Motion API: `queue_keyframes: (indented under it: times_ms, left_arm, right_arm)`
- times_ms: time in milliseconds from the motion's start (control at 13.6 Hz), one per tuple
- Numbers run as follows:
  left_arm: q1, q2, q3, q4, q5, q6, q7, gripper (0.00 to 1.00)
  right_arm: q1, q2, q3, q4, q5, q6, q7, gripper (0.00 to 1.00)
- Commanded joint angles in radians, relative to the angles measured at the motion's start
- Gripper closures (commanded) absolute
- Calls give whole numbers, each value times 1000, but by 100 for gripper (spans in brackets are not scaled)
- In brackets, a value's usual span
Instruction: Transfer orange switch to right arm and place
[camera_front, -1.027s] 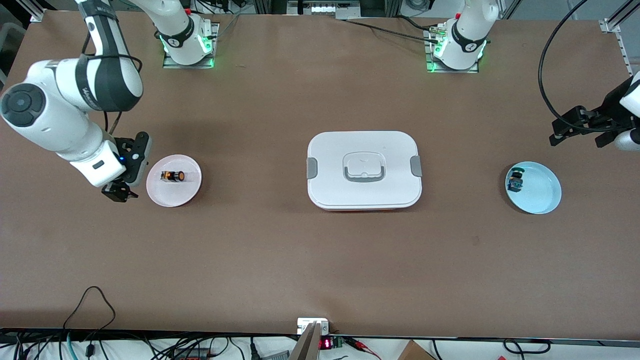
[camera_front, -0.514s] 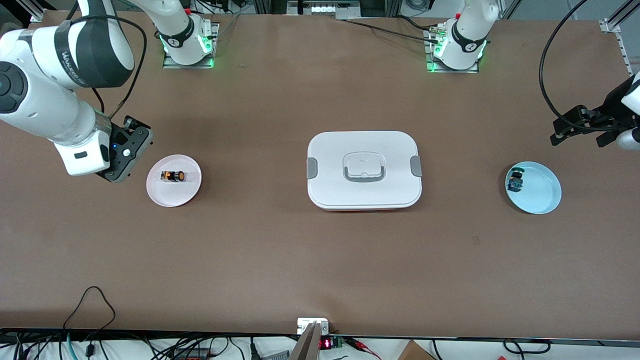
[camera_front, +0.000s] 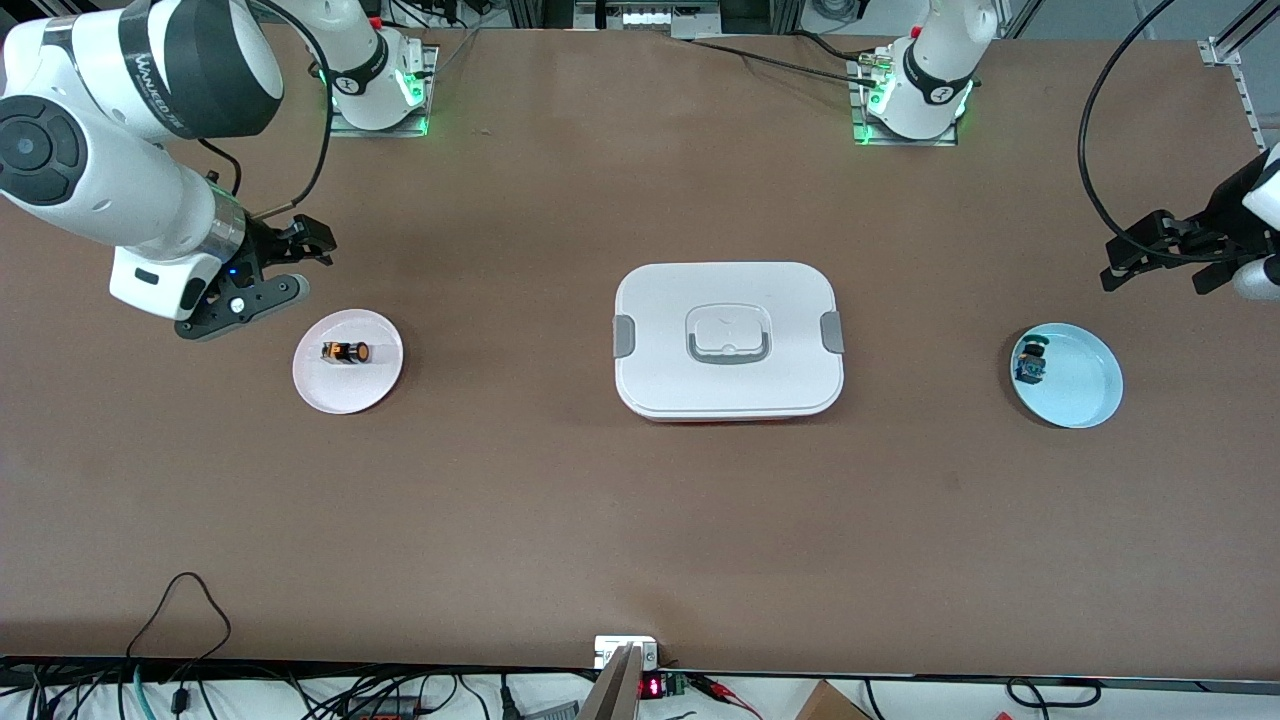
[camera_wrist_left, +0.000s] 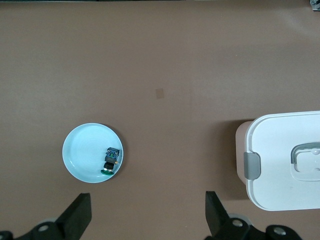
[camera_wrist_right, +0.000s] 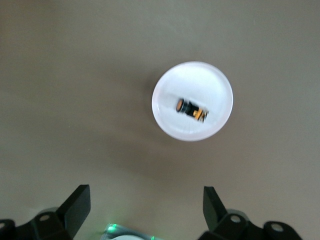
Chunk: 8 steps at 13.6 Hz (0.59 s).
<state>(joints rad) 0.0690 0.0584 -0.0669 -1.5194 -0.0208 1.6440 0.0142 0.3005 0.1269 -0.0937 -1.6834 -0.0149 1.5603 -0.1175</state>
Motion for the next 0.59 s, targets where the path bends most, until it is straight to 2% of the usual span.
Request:
queue_keyframes:
  times_ms: [0,220,514]
  left_arm:
    - [2,-3,-2,11,16,-10,18,0]
    - [3,0,-1,8,16,-10,15,0]
    - [3,0,-1,8,16,-12,10,0]
  right_arm:
    - [6,-3,6,63,1,-98,139,0]
    - [-32,2,-3,108,-2,-85,131,0]
    - [-103,-3,-3,131,-10,4,139,0]
